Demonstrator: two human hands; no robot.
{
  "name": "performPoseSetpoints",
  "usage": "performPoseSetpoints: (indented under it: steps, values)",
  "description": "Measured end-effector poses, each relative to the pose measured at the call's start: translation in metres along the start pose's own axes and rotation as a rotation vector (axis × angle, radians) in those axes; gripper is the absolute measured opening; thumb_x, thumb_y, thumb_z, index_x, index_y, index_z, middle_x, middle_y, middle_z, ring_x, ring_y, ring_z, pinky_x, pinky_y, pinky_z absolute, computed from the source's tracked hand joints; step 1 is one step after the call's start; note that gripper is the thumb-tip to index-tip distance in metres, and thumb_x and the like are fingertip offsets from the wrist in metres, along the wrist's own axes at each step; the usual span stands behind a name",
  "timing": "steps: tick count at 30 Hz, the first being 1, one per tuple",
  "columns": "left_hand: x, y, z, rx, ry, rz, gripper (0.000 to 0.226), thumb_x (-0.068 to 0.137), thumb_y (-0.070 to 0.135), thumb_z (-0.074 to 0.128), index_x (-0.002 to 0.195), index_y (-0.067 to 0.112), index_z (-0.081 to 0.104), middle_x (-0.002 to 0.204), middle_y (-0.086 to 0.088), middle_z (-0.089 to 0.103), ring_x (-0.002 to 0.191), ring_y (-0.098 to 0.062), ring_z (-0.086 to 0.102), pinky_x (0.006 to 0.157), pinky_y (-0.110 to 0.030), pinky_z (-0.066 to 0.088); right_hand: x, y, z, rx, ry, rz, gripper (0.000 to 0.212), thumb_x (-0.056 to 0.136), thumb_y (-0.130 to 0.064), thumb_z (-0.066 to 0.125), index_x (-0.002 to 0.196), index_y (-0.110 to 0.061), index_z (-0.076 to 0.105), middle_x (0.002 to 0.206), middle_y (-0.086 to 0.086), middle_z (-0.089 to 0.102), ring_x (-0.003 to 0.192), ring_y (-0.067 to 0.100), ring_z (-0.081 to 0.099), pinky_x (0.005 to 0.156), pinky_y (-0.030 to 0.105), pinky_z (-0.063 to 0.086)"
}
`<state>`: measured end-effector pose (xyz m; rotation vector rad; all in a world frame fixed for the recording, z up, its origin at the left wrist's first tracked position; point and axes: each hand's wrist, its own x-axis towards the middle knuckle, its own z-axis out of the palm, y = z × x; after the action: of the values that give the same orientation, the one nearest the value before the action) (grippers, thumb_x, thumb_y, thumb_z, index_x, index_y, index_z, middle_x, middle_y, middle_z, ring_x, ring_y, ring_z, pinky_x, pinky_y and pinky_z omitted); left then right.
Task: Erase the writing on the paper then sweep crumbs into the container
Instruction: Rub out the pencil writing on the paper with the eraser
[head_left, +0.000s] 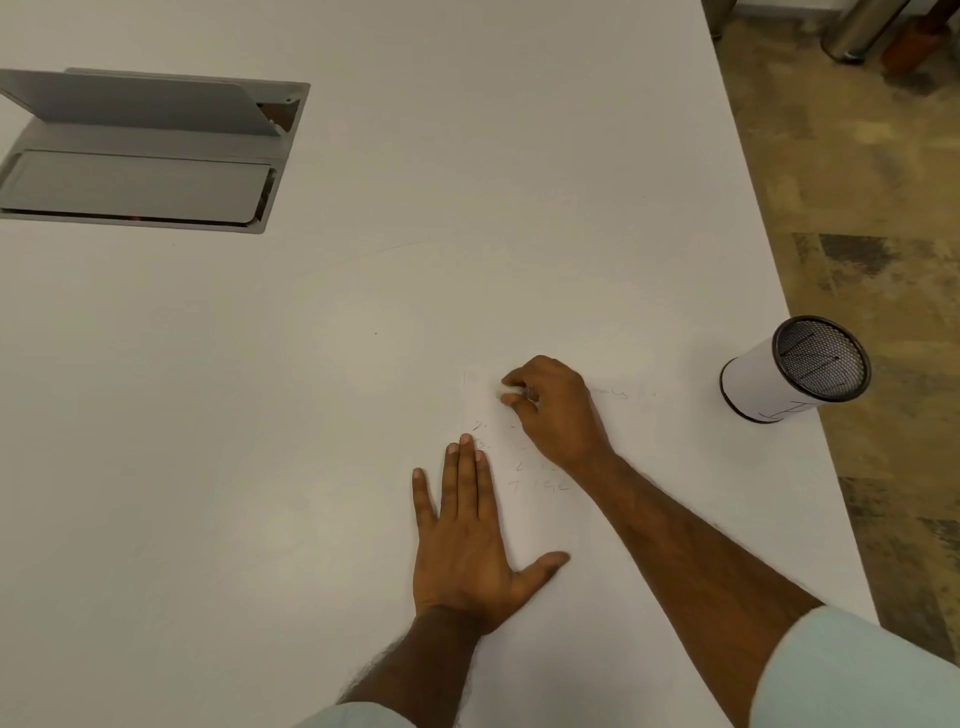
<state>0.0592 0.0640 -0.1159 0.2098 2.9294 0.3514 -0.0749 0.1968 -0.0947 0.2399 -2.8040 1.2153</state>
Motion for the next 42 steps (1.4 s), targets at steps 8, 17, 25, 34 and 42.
performPoseSetpoints:
  steps: [8, 17, 25, 34, 42]
  values:
    - [0.000, 0.000, 0.000, 0.003, 0.006, -0.002, 0.126, 0.074, 0.097, 0.032, 0.156, 0.002, 0.025, 0.166, -0.015, 0.015, 0.153, -0.032, 0.014, 0.117, -0.063, 0.009, 0.026, 0.004, 0.002, -0.001, 0.089, 0.083, 0.012, 0.084, -0.017, 0.071, 0.094, -0.009, 0.071, 0.089, 0.003, 0.066, 0.081, 0.016, 0.057, 0.075, 0.033, 0.052]
    - [0.000, 0.001, -0.001, 0.020, -0.006, -0.005, 0.127, 0.074, 0.097, 0.031, 0.155, 0.000, 0.025, 0.165, -0.016, 0.015, 0.153, -0.032, 0.013, 0.116, -0.064, 0.011, 0.017, 0.011, -0.004, -0.114, 0.057, 0.018, 0.008, 0.083, -0.015, 0.070, 0.090, -0.010, 0.071, 0.084, 0.004, 0.064, 0.083, 0.019, 0.054, 0.073, 0.038, 0.050]
    - [-0.001, 0.000, -0.001, 0.028, 0.000, 0.011, 0.126, 0.076, 0.096, 0.030, 0.155, -0.002, 0.022, 0.165, -0.018, 0.013, 0.153, -0.032, 0.012, 0.116, -0.065, 0.011, -0.002, 0.009, -0.027, 0.035, 0.036, 0.074, 0.012, 0.080, -0.018, 0.076, 0.091, -0.016, 0.071, 0.088, -0.003, 0.066, 0.083, 0.013, 0.056, 0.073, 0.026, 0.047]
    - [0.000, 0.000, 0.000, 0.035, 0.001, 0.007, 0.126, 0.075, 0.096, 0.031, 0.155, -0.001, 0.025, 0.165, -0.016, 0.016, 0.153, -0.032, 0.014, 0.117, -0.063, 0.010, 0.018, 0.019, -0.019, -0.076, 0.078, 0.136, 0.011, 0.082, -0.018, 0.073, 0.092, -0.013, 0.073, 0.088, 0.002, 0.067, 0.087, 0.020, 0.057, 0.078, 0.036, 0.051]
    - [-0.001, 0.000, -0.002, 0.030, -0.003, 0.011, 0.125, 0.077, 0.095, 0.030, 0.155, -0.002, 0.023, 0.165, -0.018, 0.015, 0.153, -0.032, 0.013, 0.116, -0.064, 0.012, -0.019, 0.020, -0.021, -0.047, 0.073, 0.080, 0.008, 0.081, -0.014, 0.073, 0.089, -0.014, 0.071, 0.085, -0.001, 0.065, 0.083, 0.017, 0.055, 0.074, 0.035, 0.050]
